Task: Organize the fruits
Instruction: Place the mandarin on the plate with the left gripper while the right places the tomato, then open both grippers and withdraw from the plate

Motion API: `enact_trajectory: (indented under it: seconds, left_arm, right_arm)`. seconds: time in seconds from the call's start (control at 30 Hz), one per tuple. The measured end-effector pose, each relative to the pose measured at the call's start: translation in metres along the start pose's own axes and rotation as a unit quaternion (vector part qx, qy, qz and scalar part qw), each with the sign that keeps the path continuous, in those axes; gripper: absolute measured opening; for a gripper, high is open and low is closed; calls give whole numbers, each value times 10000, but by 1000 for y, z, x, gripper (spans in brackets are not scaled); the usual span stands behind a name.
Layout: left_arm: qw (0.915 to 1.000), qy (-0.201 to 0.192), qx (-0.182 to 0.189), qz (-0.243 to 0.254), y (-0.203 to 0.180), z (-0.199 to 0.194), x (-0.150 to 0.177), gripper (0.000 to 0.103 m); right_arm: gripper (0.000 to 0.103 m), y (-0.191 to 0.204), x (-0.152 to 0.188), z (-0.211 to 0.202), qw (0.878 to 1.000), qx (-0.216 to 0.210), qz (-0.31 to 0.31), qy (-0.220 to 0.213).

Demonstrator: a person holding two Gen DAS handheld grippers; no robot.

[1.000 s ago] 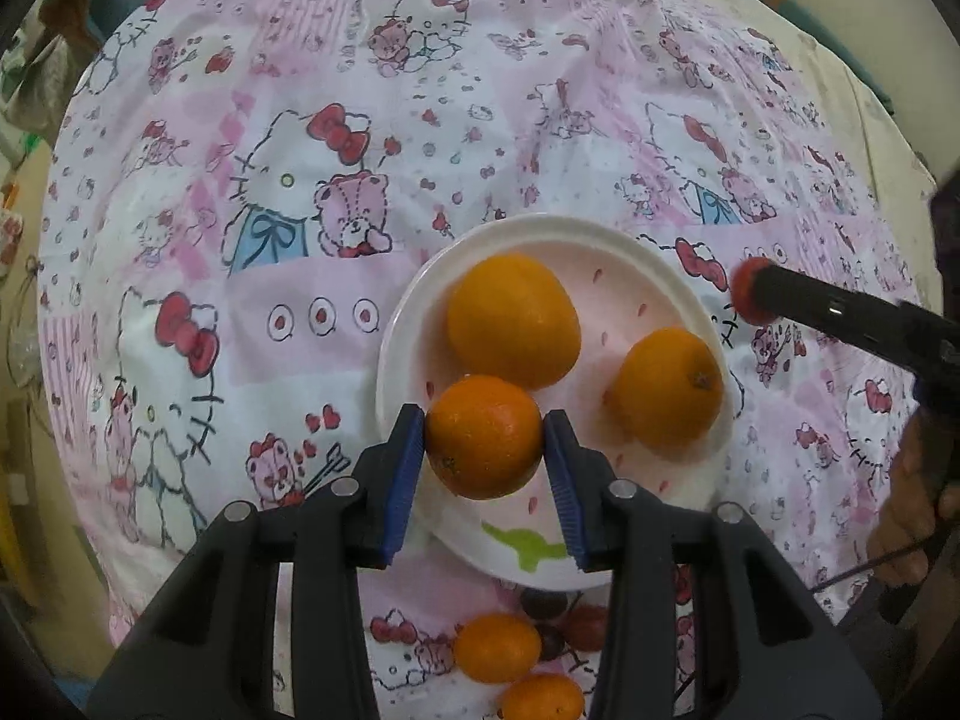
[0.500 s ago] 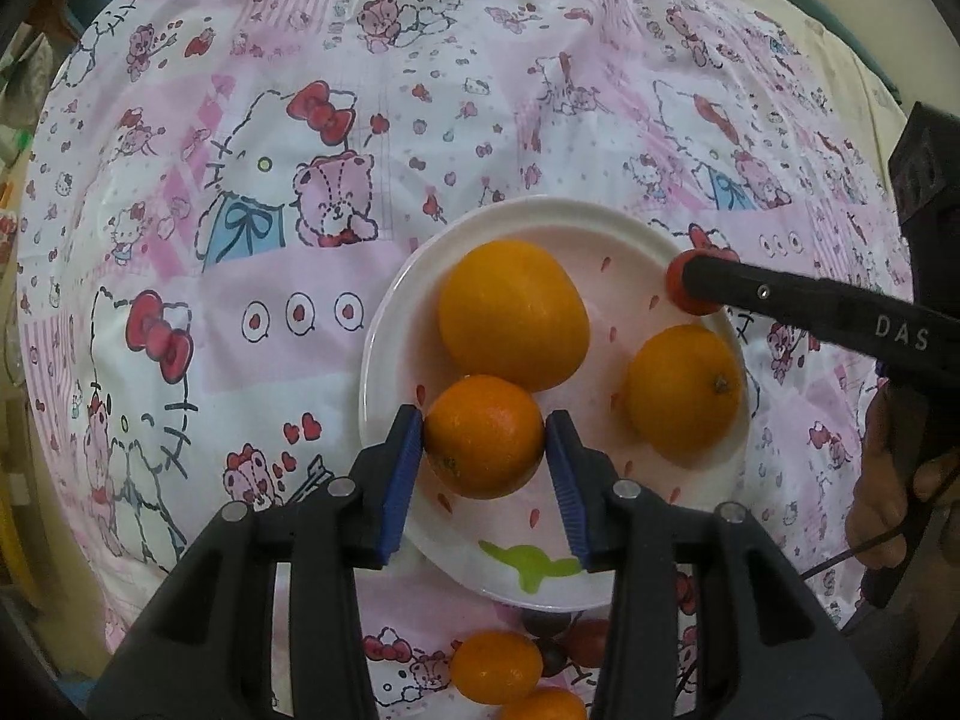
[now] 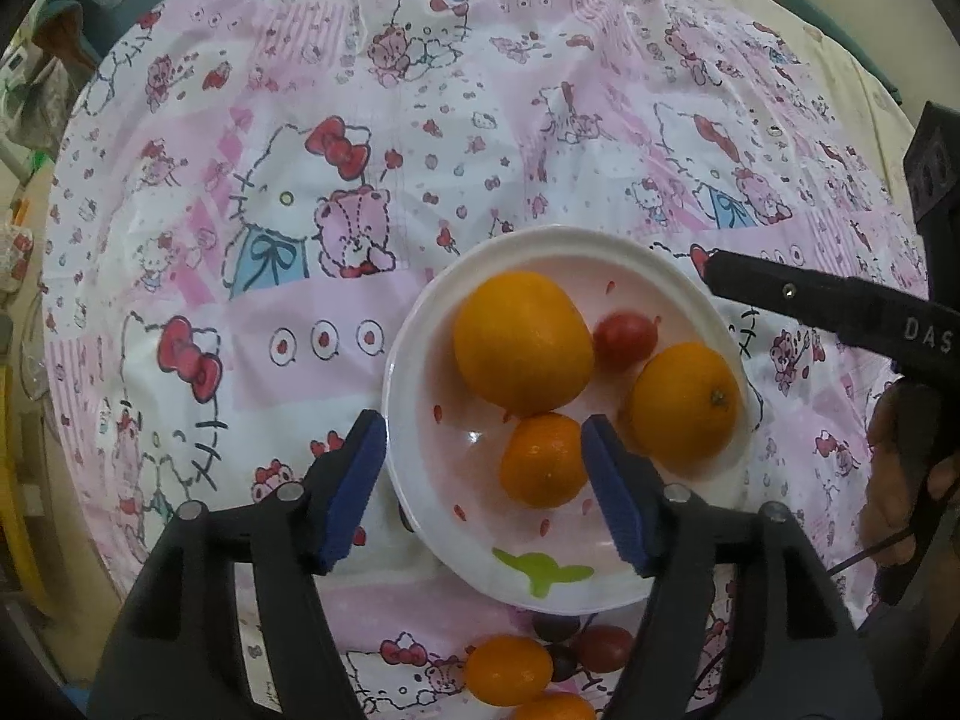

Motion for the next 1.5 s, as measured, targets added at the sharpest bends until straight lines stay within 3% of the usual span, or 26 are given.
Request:
enact_trajectory:
  seconds: [0.1, 0.17, 0.33, 0.4, 0.47, 0.53, 0.77, 1.23, 1.5]
  left_arm:
    - [10000, -39, -7, 50, -1, -3, 1, 66]
    - [9999, -75, 114, 89, -3, -7, 2, 66]
    - [9991, -309, -32, 272, -9, -16, 3, 66]
    - [9990, -379, -47, 250, -8, -20, 3, 72]
    - [9986, -496, -68, 152, -6, -25, 4, 85]
    - [9982, -580, -112, 61, -3, -29, 4, 87]
    - [9977, -676, -47, 1, -4, -40, 12, 87]
    - [9959, -869, -2, -261, -1, -79, 45, 87]
    - [9957, -884, 0, -260, -2, -90, 66, 87]
  right_arm:
    - [70, -1, -1, -5, 10000, 17, 35, -69]
    - [78, -1, 0, -9, 9998, 82, 45, -150]
    - [80, 2, 4, -19, 9995, 182, -28, -263]
    - [80, 3, 7, -26, 9992, 196, -20, -335]
    - [81, 3, 10, -32, 9991, 180, 25, -388]
    - [82, 5, 14, -39, 9988, 176, 39, -451]
    - [89, 13, 28, -62, 9972, 314, -31, -679]
    - [89, 18, 85, -98, 9949, 265, 335, -913]
    - [89, 22, 120, -106, 9956, 341, 300, -820]
Point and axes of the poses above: each gripper's, at about its wrist camera, not at the fingertips, and z roughly the way its jaws point, y to its left, x to its underside, the point moved 1 cm from there along z, roughly the way its jaws point, and after that the axes turned 12 degrees about x, right-handed, at the moved point
